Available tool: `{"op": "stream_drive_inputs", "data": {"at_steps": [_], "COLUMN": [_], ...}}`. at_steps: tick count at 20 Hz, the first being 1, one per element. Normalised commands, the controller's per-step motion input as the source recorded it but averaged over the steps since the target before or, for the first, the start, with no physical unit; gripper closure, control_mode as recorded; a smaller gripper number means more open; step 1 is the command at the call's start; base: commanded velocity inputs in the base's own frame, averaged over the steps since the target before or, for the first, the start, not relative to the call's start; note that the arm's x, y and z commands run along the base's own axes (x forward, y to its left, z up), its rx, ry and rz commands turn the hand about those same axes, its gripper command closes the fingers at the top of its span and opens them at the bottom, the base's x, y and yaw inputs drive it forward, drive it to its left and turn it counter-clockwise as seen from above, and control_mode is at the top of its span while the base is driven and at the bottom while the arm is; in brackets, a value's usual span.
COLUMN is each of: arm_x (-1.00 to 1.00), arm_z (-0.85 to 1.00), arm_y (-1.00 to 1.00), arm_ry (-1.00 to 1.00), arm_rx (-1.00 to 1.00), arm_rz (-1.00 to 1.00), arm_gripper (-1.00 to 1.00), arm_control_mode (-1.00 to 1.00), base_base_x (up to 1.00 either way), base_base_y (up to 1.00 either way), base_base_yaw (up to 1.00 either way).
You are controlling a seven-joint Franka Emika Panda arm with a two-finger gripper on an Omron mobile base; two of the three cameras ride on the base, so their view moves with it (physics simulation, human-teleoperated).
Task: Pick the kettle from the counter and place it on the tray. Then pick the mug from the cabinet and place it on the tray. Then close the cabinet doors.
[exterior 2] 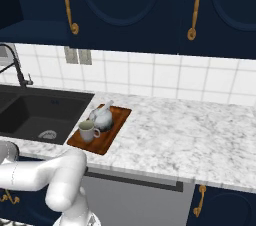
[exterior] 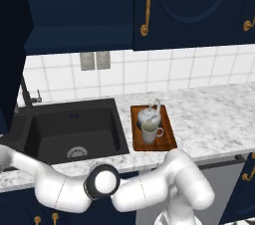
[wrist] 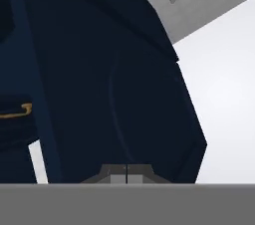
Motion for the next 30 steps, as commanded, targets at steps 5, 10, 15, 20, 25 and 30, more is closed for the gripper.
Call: {"op": "stream_drive_inputs", "data": {"at_steps": [5, 10, 15, 20, 25, 30], "arm_x": [-0.47, -0.52, -0.22, 0.0, 0.18, 0.85], "arm_z": [0.64, 0.6, 0.63, 0.5, 0.61, 0.53], "arm_y": [-0.79, -0.92, -0.84, -0.78, -0.72, -0.54], "arm_ry": [-0.24, -0.08, -0.03, 0.0, 0.0, 0.14], "arm_rx": [0.28, 0.18, 0.14, 0.13, 0.11, 0.14], "arm_rz": [-0.2, -0.1, -0.04, 0.0, 0.0, 0.05], "arm_gripper": [1.0, 1.0, 1.0, 1.0, 1.0, 1.0], "arm_control_mode": [-1.0, -1.0, -1.0, -1.0, -1.0, -1.0], "base_base_x": [0.0, 0.0, 0.0, 0.0, 0.0, 0.0], "base_base_y": [0.0, 0.0, 0.0, 0.0, 0.0, 0.0], "base_base_yaw": [0.0, 0.0, 0.0, 0.0, 0.0, 0.0]}}
